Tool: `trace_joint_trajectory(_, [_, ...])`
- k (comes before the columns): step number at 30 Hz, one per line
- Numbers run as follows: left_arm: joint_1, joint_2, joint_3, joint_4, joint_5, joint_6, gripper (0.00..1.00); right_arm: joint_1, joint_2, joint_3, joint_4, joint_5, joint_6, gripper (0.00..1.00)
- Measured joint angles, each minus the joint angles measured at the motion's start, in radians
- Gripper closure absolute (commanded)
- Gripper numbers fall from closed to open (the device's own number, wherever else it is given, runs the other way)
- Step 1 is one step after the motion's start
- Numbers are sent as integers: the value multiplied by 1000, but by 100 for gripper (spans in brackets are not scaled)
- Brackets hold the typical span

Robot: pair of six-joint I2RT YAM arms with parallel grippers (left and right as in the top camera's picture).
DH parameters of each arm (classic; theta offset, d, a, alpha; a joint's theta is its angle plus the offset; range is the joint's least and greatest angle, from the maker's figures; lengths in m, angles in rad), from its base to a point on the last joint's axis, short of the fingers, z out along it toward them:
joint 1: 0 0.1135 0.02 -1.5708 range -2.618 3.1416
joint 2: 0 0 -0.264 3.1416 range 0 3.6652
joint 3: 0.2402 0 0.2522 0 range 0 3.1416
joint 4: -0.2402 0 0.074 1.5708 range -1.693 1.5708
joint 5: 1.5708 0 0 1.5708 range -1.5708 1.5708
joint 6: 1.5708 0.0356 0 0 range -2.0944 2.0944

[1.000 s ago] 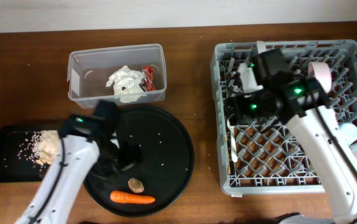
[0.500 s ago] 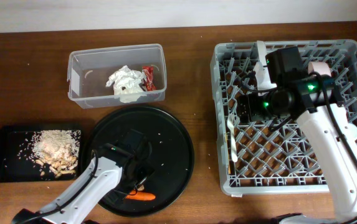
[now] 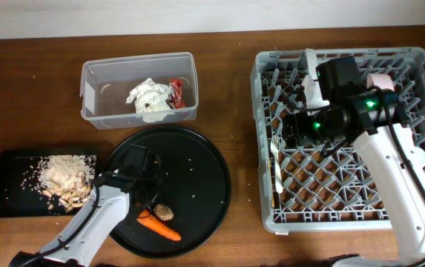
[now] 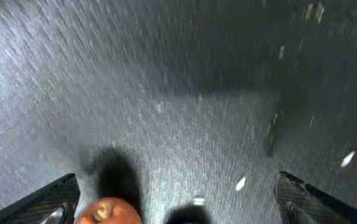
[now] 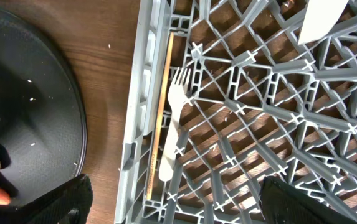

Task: Sort waste into correct bins and load items into the dishwasher rack
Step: 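Grasp the carrot with the left gripper and move it to the rectangular tray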

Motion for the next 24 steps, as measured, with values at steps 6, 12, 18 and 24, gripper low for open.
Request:
trace_joint_trajectory(6, [0, 0, 0, -111, 182, 43, 5, 0, 0, 0, -3, 0, 0, 11])
trace_joint_trajectory(12, [0, 0, 0, -5, 163, 7, 55, 0, 0, 0, -11, 0, 0, 11])
trace_joint_trajectory(18, [0, 0, 1, 37, 86, 2, 57, 0, 0, 0, -12, 0, 0, 11])
trace_joint_trajectory(24, [-12, 0, 1, -68, 97, 6, 43, 0, 0, 0, -14, 0, 0, 11])
